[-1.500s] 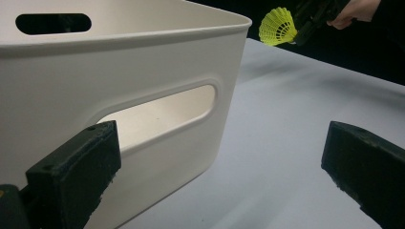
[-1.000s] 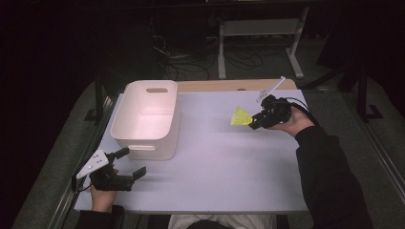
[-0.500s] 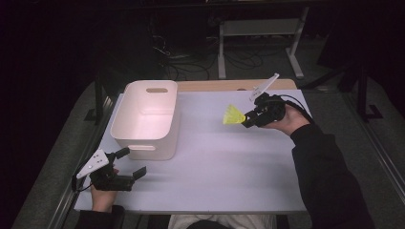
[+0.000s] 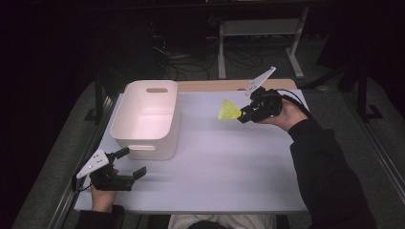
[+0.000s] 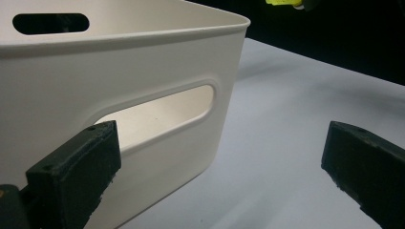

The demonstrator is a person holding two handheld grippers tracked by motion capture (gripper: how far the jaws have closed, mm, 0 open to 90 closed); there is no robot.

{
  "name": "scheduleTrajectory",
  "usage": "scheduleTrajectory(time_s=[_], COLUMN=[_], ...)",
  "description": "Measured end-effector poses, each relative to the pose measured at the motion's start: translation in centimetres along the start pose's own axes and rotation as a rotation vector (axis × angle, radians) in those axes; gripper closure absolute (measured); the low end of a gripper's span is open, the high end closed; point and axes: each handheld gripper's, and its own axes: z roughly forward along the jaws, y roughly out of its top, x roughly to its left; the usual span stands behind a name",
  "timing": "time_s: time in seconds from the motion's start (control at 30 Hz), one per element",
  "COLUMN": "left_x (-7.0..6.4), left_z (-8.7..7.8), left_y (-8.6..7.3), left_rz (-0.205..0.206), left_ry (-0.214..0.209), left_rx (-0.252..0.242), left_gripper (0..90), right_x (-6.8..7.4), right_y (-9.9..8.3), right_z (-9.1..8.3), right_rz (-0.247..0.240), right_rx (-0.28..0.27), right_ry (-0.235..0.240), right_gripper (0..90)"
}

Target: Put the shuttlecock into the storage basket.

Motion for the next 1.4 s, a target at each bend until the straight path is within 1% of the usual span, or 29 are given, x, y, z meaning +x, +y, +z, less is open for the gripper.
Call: scheduleTrajectory(time_s=[0.2,0.27,0.6,1.0,1.17,1.4], left_x=[0.0,0.0,0.0,0.0,0.0,0.0], left_z=[0.0,0.0,0.0,0.0,0.0,0.0], left_y=[0.0,0.0,0.0,0.0,0.0,0.0], left_rz=[0.000,0.000,0.001,0.001,0.001,-0.001], left_ry=[0.000,0.000,-0.001,-0.001,0.000,-0.001], left_rx=[0.000,0.000,0.000,0.000,0.000,-0.001], left_gripper=[0.0,0.0,0.0,0.0,0.0,0.0], right_x=[0.2,0.4,0.9,1.5,1.7,2.1], right_y=[0.8,1.4,3.1,4.8,5.6,6.6], right_z=[0.1,0.2,0.4,0.7,0.6,0.6], right_rz=[-0.014,-0.024,-0.052,-0.063,-0.068,-0.077], right_rx=[0.002,-0.002,-0.027,-0.036,-0.051,-0.067], right_ry=[0.001,0.007,0.023,0.033,0.032,0.044], right_gripper=[62.4,62.4,62.4,62.5,62.5,62.5])
